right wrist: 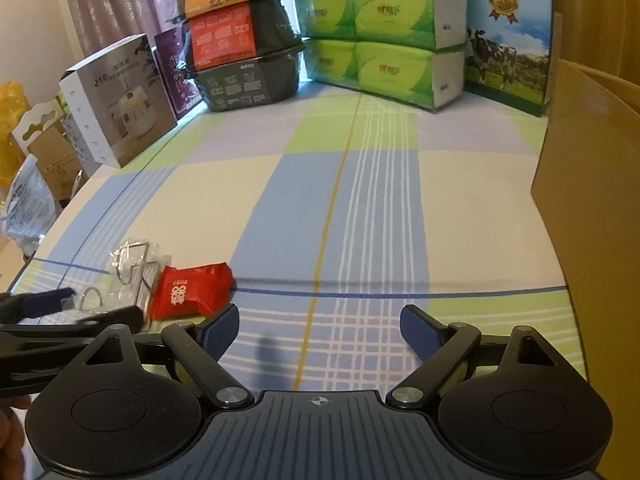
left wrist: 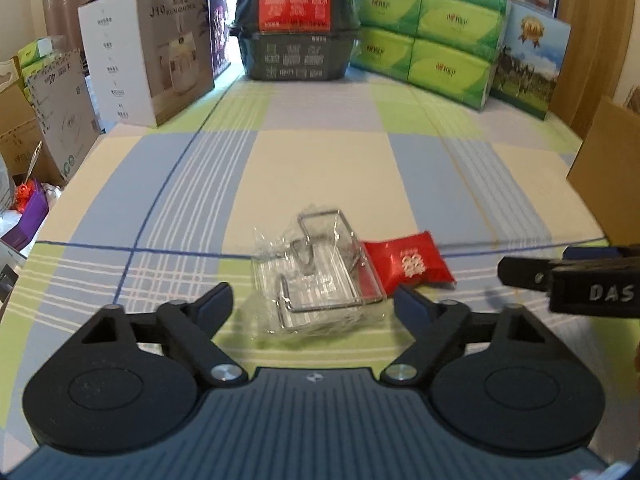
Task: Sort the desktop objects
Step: 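Lower the left tool onto the wrapped wire rack while the right approaches the red packet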
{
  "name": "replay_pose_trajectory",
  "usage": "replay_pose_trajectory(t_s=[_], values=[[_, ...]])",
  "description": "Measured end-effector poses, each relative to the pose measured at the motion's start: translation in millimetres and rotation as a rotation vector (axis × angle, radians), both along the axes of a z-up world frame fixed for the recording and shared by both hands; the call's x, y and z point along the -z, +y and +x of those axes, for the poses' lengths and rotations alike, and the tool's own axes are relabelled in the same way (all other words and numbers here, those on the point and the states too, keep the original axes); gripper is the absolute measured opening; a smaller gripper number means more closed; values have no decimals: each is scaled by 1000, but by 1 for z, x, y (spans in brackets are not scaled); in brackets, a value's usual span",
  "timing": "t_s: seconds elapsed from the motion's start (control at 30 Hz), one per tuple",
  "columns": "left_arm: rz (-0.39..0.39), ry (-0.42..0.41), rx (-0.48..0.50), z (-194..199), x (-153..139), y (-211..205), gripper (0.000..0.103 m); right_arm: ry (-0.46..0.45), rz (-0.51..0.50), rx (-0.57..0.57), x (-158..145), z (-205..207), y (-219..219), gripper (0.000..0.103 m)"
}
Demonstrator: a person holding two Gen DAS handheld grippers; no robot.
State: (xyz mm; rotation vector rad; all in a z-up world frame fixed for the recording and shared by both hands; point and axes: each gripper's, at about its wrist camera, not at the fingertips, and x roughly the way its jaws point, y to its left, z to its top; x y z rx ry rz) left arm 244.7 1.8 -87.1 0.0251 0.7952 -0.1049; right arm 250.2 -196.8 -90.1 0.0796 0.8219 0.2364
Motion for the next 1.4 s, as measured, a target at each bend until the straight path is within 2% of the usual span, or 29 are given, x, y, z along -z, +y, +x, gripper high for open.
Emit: replay_pose_trajectory(t_s=[0.1, 0.17, 0.27, 0.5, 0.63, 0.87, 1.1, 1.13, 1.17, 1.23, 1.4], values=[[25, -4, 3, 2, 4, -2, 81, -9, 7, 15, -2, 0, -3, 86], [42, -21, 15, 2, 3, -3, 72, -15, 19, 33, -3, 1, -6, 86], [68, -32, 19, 0, 3, -1, 64, -18, 29, 40, -5, 1, -7, 86], [47, -24, 0, 1, 1, 20, 55, -28, 31, 18, -7, -1, 1, 86], [34, -19, 16, -1, -1, 36, 55, -40, 35, 1, -8, -3, 7, 86], [5, -28, 8, -6, -10, 69, 55, -60, 21, -108, -5, -6, 35, 86], [4, -25, 21, -9, -2, 77, 55, -76, -30, -163, 4, -3, 59, 86], [5, -22, 18, -9, 1, 78, 59, -77, -38, -166, 6, -2, 62, 86], [7, -21, 7, -10, 3, 77, 67, -77, -42, -169, 8, -1, 64, 86], [5, -17, -33, -11, 7, 78, 74, -75, -48, -174, 11, 0, 67, 86], [-13, -25, -59, -12, 10, 79, 74, -78, -56, -186, 16, 2, 73, 86]])
